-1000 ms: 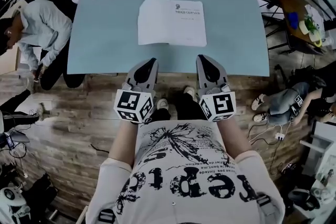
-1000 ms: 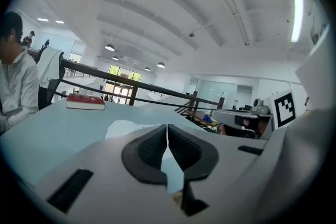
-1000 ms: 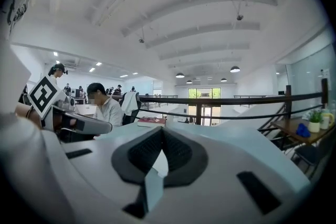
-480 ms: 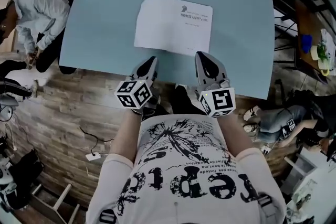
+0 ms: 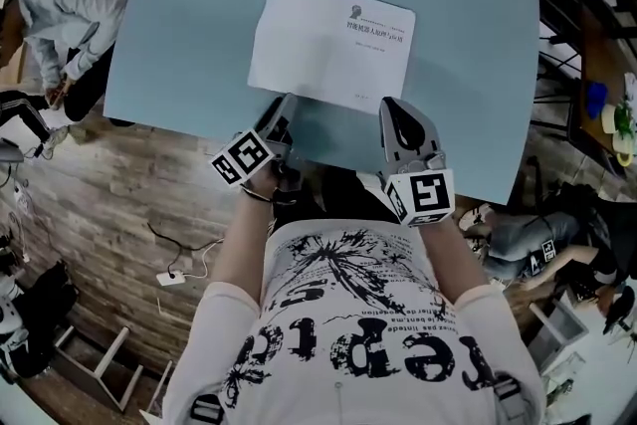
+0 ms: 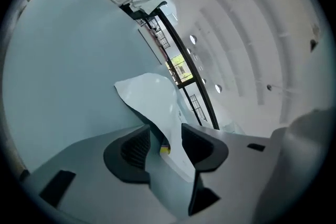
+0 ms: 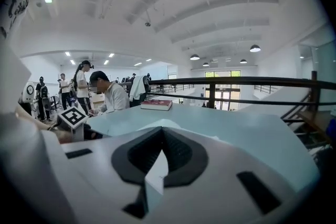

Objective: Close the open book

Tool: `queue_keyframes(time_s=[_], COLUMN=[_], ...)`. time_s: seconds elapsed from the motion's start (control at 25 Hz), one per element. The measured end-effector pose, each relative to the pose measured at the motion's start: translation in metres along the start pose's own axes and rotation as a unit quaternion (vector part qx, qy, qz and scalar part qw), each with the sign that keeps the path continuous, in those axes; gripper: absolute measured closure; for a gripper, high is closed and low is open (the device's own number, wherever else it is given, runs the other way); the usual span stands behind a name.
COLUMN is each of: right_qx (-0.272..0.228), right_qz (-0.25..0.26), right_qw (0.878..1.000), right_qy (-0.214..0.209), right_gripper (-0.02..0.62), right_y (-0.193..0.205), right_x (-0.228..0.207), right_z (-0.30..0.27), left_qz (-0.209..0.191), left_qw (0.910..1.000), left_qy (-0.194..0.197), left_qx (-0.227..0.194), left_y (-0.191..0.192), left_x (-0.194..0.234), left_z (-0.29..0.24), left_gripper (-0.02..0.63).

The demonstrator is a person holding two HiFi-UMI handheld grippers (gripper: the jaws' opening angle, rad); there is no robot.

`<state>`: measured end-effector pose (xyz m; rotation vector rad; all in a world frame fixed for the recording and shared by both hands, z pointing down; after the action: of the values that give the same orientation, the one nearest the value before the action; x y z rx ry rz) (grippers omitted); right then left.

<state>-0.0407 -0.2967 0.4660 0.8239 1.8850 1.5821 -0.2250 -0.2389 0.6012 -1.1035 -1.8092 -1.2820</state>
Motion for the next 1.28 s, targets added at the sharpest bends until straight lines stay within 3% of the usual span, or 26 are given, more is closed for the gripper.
queue_keyframes(time_s=[0.2,0.4,0.48,0.64,0.84,1.08,1.2,1.28], right_qx=[0.003,0.006,0.005,0.002,-0.003,-0.009,-0.013,-0.014], right_qz=[0.011,0.006,0.007,0.006,0.005,0.003,0.002,0.002], right_qw=[0.999,0.998,0.998,0.998,0.997,0.996,0.995,0.995], right_qy=[0.049,0.06,0.061,0.063,0.072,0.084,0.095,0.103], right_gripper=[0.584,0.584,0.584,0.584,0.584,0.584,0.584,0.584], right_y=[0.005,0.005,0.003,0.0,-0.005,-0.009,-0.011,-0.011], right_x=[-0.023,-0.032,-0.033,-0.033,-0.032,-0.031,-0.033,-0.036], right_z=[0.007,0.013,0.014,0.018,0.026,0.042,0.053,0.059], left_qz=[0.046,0.104,0.107,0.102,0.118,0.044,-0.024,-0.08], left_qw=[0.9986,0.9928,0.992,0.9927,0.9911,0.9966,0.9961,0.9912], left_qy=[-0.014,-0.03,-0.036,-0.025,0.016,0.065,0.084,0.097], left_qx=[-0.023,-0.052,-0.056,-0.06,-0.06,-0.025,0.013,0.041], left_y=[-0.01,-0.013,-0.013,-0.014,-0.015,-0.003,0.013,0.024], left_x=[0.014,0.024,0.025,0.017,-0.002,-0.039,-0.058,-0.069], left_z=[-0.016,-0.016,-0.015,-0.012,-0.008,-0.006,-0.009,-0.012], left_gripper=[0.422,0.456,0.536,0.566,0.584,0.586,0.586,0.586])
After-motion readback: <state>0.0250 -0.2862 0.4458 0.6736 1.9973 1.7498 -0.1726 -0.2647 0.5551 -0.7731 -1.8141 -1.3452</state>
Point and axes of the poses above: the fingertips, and each gripper's own axes: z backward along the fingers, x to its left, y out of its underside, the point moved 2 cm from there along z, backward along the fingers, and after that the axes turned 10 degrees about -x, right-handed, at the moved point
